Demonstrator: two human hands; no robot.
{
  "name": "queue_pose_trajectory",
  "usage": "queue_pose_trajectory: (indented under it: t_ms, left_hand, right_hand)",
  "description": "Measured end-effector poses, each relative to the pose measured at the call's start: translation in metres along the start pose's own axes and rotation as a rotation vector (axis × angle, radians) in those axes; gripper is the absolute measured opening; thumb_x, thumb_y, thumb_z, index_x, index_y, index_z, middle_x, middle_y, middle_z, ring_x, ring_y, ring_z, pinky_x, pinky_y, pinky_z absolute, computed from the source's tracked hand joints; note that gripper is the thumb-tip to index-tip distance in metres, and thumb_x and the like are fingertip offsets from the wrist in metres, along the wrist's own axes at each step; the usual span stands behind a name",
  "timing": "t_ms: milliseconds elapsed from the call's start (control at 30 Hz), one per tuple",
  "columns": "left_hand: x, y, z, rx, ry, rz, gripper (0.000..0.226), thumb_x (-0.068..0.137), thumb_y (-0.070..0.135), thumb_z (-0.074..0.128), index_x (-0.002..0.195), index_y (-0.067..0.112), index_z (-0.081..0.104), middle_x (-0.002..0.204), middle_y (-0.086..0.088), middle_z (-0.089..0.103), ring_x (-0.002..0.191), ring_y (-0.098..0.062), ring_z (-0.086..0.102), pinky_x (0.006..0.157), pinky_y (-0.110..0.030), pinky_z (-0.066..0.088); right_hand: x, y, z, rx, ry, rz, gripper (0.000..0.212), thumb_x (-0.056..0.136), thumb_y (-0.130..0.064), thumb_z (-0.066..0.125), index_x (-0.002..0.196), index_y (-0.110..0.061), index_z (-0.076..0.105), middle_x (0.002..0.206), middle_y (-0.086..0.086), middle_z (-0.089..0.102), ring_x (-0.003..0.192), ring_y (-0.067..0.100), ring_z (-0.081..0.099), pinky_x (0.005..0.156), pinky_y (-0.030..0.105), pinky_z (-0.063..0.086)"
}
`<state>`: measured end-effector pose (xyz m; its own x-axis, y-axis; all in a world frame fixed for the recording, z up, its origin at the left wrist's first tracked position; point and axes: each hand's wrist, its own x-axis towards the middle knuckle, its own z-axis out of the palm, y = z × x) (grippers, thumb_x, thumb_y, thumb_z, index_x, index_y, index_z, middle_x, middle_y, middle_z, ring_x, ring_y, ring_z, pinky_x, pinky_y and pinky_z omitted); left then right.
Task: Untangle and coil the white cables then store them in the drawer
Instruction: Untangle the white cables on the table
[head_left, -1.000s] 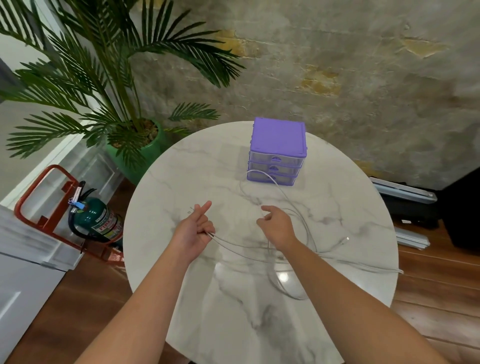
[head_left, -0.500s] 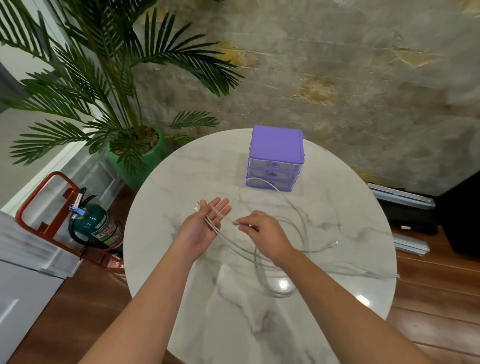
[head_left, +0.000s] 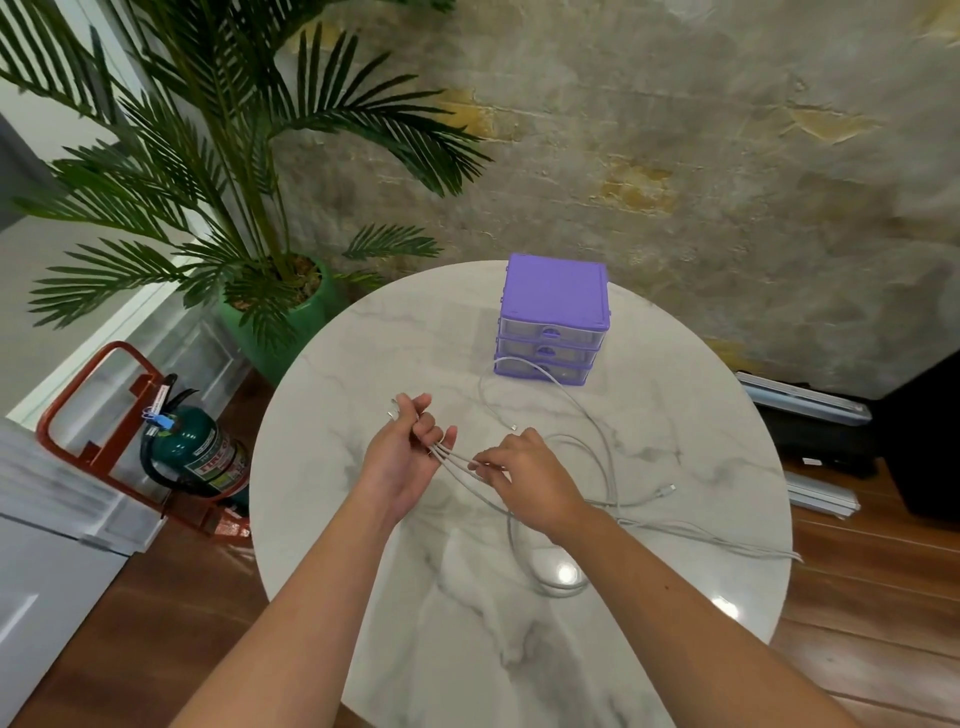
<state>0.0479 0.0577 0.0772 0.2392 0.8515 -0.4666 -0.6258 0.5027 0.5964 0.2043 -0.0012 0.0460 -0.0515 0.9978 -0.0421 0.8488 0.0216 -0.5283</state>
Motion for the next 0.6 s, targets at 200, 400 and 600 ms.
queue_pose_trajectory:
  t_ms: [200,400,600]
  left_hand:
    - [0.005,0.013,-0.012,-0.232,-0.002,0.063,0.037,0.103,0.038,0.036,0.075,0.017,0.046,0.051,0.007,0.026,0.040,-0.007,0.024,0.048,-0.017,0.038]
    - [0.008,0.012,-0.019,-0.113,0.055,0.087,0.037,0.103,0.041,0.036,0.076,0.018,0.047,0.050,0.008,0.024,0.039,-0.006,0.022,0.037,-0.017,0.023]
    - [0.007,0.008,-0.014,-0.079,0.071,0.094,0.038,0.098,0.049,0.043,0.073,0.020,0.046,0.051,0.009,0.021,0.040,-0.006,0.019,0.037,-0.018,0.020]
  right_hand:
    - [-0.003,0.026,-0.016,-0.104,-0.257,0.222,0.024,0.096,-0.025,0.048,0.110,-0.028,0.068,0.118,-0.004,0.066,0.112,0.017,0.059,0.101,0.035,0.036]
    - [-0.003,0.055,-0.043,-0.336,-0.049,0.433,0.030,0.099,-0.041,0.044,0.107,-0.030,0.071,0.112,-0.004,0.070,0.108,0.020,0.060,0.095,0.037,0.030]
    - [0.003,0.032,-0.066,0.145,0.508,0.327,0.022,0.095,-0.037,0.055,0.090,-0.019,0.068,0.083,-0.004,0.067,0.079,0.018,0.057,0.064,0.031,0.040]
